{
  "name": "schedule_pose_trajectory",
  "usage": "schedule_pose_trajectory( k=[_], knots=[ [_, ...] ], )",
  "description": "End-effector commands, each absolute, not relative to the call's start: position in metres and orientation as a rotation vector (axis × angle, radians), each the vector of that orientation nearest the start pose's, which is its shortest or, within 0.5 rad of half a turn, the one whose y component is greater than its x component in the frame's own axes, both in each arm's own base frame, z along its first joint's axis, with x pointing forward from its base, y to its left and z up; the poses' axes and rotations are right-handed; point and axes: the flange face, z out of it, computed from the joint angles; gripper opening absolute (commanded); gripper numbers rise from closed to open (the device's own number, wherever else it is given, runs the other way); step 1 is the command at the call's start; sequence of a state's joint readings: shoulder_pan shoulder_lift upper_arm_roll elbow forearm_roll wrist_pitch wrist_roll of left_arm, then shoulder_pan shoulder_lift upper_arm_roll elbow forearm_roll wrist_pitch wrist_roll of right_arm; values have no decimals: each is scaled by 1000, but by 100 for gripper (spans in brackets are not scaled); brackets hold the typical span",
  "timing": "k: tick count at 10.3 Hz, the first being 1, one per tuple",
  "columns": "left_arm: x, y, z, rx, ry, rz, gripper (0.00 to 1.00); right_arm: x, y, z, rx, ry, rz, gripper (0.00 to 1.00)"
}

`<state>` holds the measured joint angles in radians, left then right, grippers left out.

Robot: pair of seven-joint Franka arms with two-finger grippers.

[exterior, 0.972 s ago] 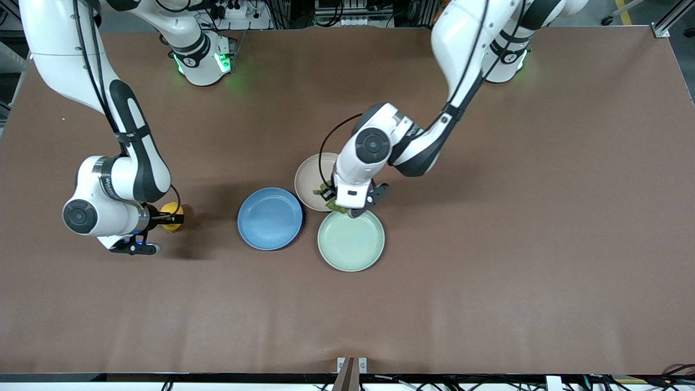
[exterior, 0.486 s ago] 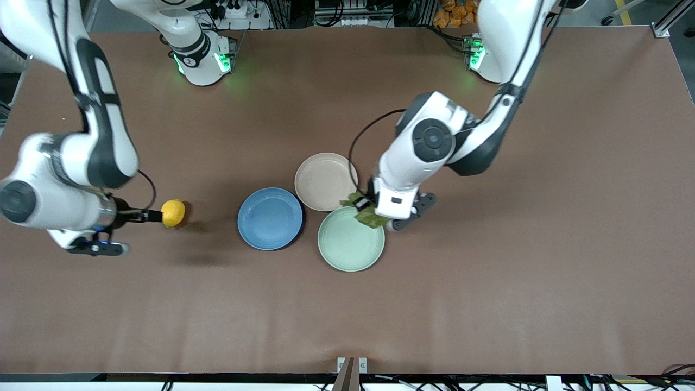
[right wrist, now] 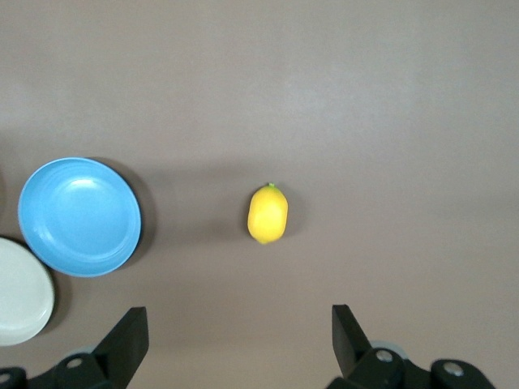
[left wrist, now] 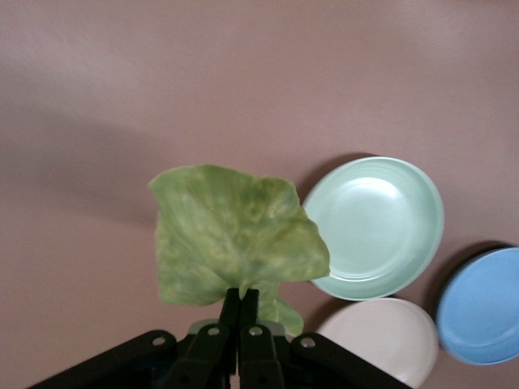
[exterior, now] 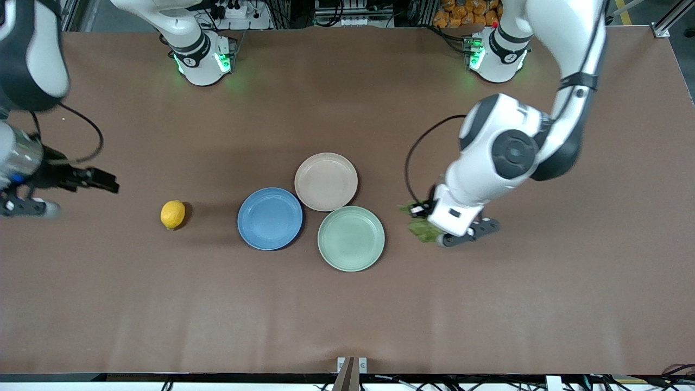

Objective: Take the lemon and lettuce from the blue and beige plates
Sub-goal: 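Release the lemon on the table while the left gripper lifts lettuce, then move the lettuce away from the plates and lower it with the left gripper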

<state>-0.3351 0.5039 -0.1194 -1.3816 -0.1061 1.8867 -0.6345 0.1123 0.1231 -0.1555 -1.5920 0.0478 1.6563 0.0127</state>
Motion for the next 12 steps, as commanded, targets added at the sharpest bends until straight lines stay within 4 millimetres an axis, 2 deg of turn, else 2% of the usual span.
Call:
schedule_pose_trajectory(
  k=[1, 3, 5, 6, 9, 12],
  knots=[
    [641, -257, 423, -3193, -141, 149, 0, 569, -32, 583, -3110, 139, 70, 100],
    [650, -217, 405, -3113, 50, 178, 0, 561, -41, 606, -3106, 157, 13, 100],
    [660, -165, 381, -3095, 113, 241, 0, 558, -41, 610, -3107, 157, 72, 100],
    [661, -147, 361, -3080, 155, 294, 0, 558, -37, 613, -3109, 145, 82, 100],
    [654, -123, 296, -3027, 127, 460, 0, 558, -35, 614, -3148, 131, 82, 100],
    [656, -101, 261, -3010, 76, 532, 0, 559, -37, 613, -3158, 134, 80, 100]
  ],
)
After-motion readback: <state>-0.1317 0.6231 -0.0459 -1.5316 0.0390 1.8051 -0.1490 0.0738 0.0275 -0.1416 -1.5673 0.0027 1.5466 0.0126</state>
